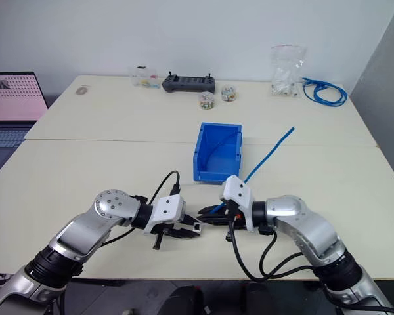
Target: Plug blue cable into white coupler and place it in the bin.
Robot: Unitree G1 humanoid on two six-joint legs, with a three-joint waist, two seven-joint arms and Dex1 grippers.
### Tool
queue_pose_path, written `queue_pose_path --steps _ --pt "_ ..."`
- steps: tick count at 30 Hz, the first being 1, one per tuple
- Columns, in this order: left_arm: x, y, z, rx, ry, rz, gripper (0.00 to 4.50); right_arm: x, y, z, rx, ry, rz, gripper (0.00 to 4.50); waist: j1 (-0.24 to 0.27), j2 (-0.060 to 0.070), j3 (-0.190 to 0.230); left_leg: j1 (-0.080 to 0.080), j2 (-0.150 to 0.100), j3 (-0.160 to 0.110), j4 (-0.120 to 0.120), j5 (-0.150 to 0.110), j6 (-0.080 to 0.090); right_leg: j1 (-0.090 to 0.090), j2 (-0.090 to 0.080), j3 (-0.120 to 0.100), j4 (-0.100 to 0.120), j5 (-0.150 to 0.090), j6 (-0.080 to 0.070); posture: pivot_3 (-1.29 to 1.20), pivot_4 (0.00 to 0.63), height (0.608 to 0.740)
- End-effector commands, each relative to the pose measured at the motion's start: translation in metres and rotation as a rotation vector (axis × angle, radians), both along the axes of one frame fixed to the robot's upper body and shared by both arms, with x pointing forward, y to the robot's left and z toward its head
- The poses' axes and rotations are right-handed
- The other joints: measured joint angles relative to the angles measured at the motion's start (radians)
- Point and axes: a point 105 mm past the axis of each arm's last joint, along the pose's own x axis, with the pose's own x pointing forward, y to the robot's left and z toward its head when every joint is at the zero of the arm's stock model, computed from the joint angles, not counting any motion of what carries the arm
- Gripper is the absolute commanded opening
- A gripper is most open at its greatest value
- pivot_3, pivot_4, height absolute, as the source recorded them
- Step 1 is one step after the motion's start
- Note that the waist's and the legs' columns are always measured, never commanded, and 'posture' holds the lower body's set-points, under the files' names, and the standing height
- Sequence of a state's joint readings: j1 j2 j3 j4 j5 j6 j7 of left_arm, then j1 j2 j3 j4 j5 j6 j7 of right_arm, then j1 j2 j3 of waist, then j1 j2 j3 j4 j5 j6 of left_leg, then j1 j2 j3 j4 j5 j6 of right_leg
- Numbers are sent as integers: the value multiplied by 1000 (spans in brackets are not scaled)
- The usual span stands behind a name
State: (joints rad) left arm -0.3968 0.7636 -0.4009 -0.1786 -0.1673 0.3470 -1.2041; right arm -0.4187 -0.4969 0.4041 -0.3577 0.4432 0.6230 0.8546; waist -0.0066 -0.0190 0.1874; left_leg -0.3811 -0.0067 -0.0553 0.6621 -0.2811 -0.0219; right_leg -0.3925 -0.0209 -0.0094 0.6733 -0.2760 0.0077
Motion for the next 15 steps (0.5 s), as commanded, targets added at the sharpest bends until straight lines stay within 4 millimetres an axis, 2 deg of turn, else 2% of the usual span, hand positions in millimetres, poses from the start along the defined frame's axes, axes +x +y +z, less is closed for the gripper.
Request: queue_pose_path --steps 1,15 --pt "-6 0 -15 27 66 25 774 1 9 5 -11 -63 44 81 2 0 0 0 0 0 0 0 0 0 0 0 0 0 0 0 150 740" --pt "-7 2 -16 47 60 18 774 5 9 -11 -125 -71 77 80 1 0 0 1 0 -1 0 0 0 0 0 0 1 0 0 0 150 740"
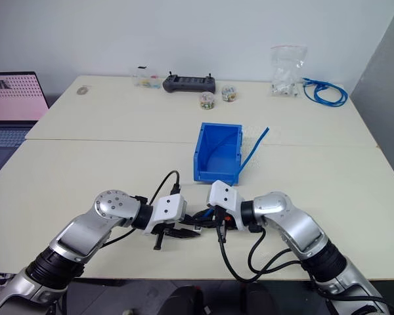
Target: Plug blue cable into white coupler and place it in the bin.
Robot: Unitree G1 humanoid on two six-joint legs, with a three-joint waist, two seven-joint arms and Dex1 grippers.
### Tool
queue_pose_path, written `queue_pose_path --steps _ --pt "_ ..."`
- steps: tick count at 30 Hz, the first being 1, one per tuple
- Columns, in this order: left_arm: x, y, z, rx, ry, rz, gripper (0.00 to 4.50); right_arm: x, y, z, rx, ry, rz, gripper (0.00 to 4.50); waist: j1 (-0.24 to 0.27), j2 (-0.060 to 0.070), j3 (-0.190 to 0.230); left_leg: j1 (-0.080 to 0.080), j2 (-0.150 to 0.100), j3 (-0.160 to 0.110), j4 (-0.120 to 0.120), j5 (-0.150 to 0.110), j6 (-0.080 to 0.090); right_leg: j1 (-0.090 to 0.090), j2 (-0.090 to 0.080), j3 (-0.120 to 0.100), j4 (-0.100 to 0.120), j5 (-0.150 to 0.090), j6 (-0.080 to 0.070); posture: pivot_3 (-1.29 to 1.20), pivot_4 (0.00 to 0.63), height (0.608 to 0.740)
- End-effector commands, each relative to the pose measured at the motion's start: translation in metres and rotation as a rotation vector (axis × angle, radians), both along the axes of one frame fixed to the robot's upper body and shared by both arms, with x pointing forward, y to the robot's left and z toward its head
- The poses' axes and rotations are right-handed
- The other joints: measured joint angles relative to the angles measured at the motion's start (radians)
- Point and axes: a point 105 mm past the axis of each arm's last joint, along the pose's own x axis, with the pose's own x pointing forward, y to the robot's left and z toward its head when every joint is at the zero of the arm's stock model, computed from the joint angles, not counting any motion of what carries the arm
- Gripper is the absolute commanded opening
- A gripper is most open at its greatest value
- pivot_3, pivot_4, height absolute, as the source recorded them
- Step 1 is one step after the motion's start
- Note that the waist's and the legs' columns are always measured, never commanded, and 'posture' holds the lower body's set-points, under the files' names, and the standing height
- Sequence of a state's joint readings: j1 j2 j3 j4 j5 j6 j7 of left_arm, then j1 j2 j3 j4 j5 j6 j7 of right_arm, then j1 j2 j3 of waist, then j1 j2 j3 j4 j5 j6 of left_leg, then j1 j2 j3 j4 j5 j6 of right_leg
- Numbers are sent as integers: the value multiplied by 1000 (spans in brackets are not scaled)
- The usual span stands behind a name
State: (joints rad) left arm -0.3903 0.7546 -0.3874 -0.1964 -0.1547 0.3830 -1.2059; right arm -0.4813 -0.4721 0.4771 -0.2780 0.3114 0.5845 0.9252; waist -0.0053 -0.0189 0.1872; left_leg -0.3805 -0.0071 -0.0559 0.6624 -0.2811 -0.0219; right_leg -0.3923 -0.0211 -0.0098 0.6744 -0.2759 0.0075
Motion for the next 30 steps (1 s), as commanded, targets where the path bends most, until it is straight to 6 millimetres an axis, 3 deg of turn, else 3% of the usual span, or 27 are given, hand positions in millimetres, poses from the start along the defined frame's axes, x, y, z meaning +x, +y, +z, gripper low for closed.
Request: queue_pose_path --steps 1,15,21,24,27,30 --pt "-7 2 -17 42 52 0 774 -1 0 0 -23 -19 17 80 0 0 0 0 0 0 0 0 0 0 0 0 0 0 0 0 150 740" --pt "-8 -1 -18 38 52 -8 774 -8 16 -9 -131 45 124 79 -3 1 -2 3 0 0 0 0 0 3 0 0 0 0 0 0 150 740" --pt "-7 -1 -19 38 53 -6 774 -13 6 -45 -272 104 155 78 -4 3 -8 5 0 0 -1 0 0 4 0 0 0 0 0 0 150 740" --pt "-5 0 -19 36 48 8 774 -10 1 -53 -282 115 133 78 -4 5 -16 6 0 1 -1 0 0 5 0 0 0 0 0 0 150 740" --pt "-4 2 -19 34 40 21 774 -4 2 -45 -230 107 102 78 -5 6 -20 8 0 1 -2 0 0 6 0 1 0 0 0 0 150 740" --pt "-1 5 -19 24 22 59 774 7 6 -19 -127 80 48 77 -7 6 -21 11 0 1 -2 0 0 9 0 1 0 -1 0 0 150 740"
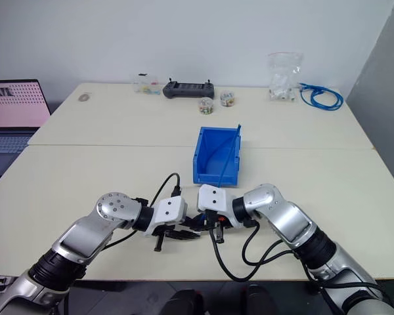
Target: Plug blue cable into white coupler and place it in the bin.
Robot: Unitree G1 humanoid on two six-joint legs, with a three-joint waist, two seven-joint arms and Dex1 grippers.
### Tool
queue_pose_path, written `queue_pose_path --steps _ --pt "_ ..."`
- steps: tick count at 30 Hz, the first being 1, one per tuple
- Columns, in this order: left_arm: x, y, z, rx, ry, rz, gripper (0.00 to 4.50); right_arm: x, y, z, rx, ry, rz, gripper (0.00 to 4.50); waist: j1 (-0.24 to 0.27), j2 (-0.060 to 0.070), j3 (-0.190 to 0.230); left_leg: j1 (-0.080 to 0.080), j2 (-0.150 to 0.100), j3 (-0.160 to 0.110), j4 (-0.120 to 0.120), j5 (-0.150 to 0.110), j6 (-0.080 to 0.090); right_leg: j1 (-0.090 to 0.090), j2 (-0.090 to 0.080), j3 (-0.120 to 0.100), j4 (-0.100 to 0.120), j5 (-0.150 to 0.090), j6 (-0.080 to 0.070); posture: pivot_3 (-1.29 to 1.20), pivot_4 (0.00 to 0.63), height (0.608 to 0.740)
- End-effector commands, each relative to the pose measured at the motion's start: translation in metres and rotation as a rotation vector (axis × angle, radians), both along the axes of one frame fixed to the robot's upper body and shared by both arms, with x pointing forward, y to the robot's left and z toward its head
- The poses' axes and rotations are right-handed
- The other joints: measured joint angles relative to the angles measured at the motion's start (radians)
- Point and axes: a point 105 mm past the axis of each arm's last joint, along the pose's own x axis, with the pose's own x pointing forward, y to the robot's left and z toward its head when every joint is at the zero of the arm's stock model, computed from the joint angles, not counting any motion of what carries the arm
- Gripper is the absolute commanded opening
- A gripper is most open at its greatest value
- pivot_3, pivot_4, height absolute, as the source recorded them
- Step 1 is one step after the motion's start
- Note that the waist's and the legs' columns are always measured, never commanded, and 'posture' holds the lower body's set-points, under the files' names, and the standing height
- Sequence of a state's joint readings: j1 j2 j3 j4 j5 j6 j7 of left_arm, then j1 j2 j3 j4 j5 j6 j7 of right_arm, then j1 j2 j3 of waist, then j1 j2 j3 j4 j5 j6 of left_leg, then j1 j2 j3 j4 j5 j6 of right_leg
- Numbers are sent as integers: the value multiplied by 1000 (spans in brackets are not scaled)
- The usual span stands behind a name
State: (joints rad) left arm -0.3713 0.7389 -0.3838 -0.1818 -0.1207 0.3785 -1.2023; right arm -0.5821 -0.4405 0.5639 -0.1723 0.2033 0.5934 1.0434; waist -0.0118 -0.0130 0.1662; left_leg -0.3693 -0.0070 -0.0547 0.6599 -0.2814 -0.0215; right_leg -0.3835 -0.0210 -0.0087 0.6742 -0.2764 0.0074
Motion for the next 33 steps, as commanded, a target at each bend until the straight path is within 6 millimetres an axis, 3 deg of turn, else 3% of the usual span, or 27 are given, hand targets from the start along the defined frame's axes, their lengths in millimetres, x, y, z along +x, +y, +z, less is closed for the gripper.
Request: queue_pose_path --steps 1,2,4,11,15,17,21,25,27,29,33 --pt "-1 5 -10 0 19 55 774 7 -4 3 44 66 -87 77 -2 0 0 0 0 0 0 0 0 0 0 0 0 0 0 0 150 740" --pt "-1 8 -8 -8 30 73 774 12 -5 13 79 57 -113 77 -3 0 0 1 0 0 0 0 0 1 0 0 0 0 0 0 150 740" --pt "0 16 -2 -35 26 118 1476 18 -9 30 132 47 -154 77 -5 0 1 0 0 0 0 0 0 0 0 0 0 0 0 0 150 740" --pt "-3 38 32 -151 -23 269 2979 19 -14 68 251 35 -199 75 -15 0 3 -14 1 -2 2 0 0 -14 0 -1 4 3 -5 0 150 740" --pt "-8 47 49 -215 -25 359 3898 39 -21 102 365 8 -286 75 -20 0 6 -15 1 -1 2 0 0 -17 0 0 5 3 -5 0 150 740" --pt "-10 46 58 -244 -14 360 4373 63 -23 125 437 -6 -353 75 -19 0 7 -15 1 0 2 0 0 -17 0 0 6 3 -5 0 150 740" --pt "-9 44 66 -260 -19 348 4500 102 -24 139 457 -41 -448 75 -19 0 8 -15 1 0 2 0 0 -17 0 0 6 3 -6 0 150 740" --pt "-3 42 69 -258 -36 341 4500 148 -30 132 396 -79 -593 75 -20 0 8 -15 0 2 1 0 0 -18 0 2 6 3 -6 0 150 740" --pt "-3 39 69 -258 -33 328 4500 162 -34 128 354 -113 -637 75 -19 0 8 -18 0 3 1 0 0 -21 0 2 6 3 -6 0 150 740" --pt "-3 36 70 -260 -33 318 4500 169 -38 127 326 -122 -651 787 -19 0 8 -20 0 4 1 0 0 -22 0 3 6 3 -6 0 150 740" --pt "-1 35 70 -253 -43 312 4500 169 -44 120 247 -131 -599 1691 -19 0 8 -23 0 4 1 0 -1 -24 0 3 5 3 -6 0 150 740"
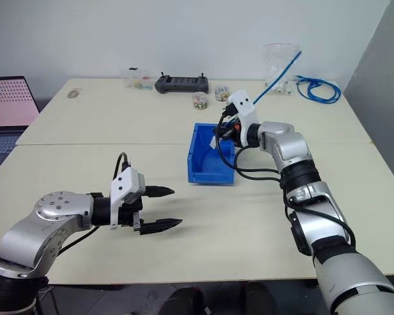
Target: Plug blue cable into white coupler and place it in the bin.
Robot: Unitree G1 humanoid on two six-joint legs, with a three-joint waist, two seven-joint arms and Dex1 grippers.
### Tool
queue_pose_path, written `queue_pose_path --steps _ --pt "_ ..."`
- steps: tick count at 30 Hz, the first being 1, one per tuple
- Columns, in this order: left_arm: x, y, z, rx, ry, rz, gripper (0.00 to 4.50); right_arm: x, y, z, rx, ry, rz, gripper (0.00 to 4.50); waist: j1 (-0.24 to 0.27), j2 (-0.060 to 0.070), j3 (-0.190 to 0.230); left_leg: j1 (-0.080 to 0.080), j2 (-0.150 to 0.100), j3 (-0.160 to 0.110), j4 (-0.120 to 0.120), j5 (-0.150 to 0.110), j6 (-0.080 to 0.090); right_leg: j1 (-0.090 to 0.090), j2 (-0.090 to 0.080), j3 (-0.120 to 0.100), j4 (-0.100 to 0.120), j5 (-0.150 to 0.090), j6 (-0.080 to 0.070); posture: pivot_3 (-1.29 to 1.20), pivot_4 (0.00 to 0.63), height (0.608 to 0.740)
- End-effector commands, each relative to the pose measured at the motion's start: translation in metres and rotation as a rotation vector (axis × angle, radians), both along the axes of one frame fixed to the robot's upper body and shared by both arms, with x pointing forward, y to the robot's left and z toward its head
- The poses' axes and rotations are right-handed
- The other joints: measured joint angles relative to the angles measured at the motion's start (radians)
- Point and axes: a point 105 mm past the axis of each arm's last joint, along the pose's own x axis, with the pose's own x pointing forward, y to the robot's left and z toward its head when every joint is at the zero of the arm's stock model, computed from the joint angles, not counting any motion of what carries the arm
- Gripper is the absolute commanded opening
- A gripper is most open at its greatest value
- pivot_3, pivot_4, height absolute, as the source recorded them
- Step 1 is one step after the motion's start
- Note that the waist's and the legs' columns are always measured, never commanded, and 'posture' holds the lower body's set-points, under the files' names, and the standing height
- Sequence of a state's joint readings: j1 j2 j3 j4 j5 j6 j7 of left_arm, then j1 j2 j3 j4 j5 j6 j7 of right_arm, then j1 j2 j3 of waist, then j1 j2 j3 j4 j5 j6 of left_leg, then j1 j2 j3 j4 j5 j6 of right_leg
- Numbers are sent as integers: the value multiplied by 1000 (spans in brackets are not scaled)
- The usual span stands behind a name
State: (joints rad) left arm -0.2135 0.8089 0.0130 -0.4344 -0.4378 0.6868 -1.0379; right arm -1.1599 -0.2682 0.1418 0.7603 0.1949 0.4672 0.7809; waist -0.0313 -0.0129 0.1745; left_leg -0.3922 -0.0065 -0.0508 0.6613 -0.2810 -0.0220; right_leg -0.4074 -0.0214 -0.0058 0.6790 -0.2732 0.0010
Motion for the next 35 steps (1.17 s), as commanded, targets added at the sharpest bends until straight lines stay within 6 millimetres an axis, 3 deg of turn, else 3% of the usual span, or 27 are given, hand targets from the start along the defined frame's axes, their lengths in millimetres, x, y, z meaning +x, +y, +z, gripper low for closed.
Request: queue_pose_path --steps 1,7,11,17,23,26,29,35 --pt "1 -3 7 11 -43 -26 4500 -3 -2 14 -61 -66 74 1909 0 0 0 0 0 0 0 0 0 0 0 0 0 0 0 0 150 740" --pt "4 -2 7 25 -50 -34 4500 -10 -29 17 -164 -60 132 3567 2 1 1 -1 0 -1 1 0 0 0 0 -1 1 0 0 0 150 740" --pt "14 -1 4 27 -64 -16 4500 -20 -70 12 -251 -11 153 4474 4 1 1 0 0 -1 1 0 0 0 0 -2 1 0 0 0 150 740" --pt "30 15 9 -41 -100 141 4500 -51 -91 8 -209 -32 182 4474 3 1 1 -1 0 -1 1 0 0 0 0 -1 1 0 0 0 150 740" --pt "39 51 18 -33 -195 354 4500 -108 -98 0 -83 -10 191 4474 3 1 2 -2 0 -3 1 0 0 -1 0 -2 1 0 0 0 150 740" --pt "39 69 25 -40 -230 451 4500 -124 -99 0 -42 -7 162 4474 3 1 2 -1 0 -3 2 0 0 0 0 -2 2 0 0 0 150 740" --pt "39 85 35 -72 -222 519 4500 -129 -99 7 -8 -21 133 4474 4 0 3 0 0 -3 3 0 0 1 0 -2 2 0 1 0 150 740" --pt "40 91 41 -68 -217 543 4500 -123 -101 11 -15 -48 102 4474 4 -1 3 1 0 -3 3 0 0 2 0 -2 1 0 1 0 150 740"
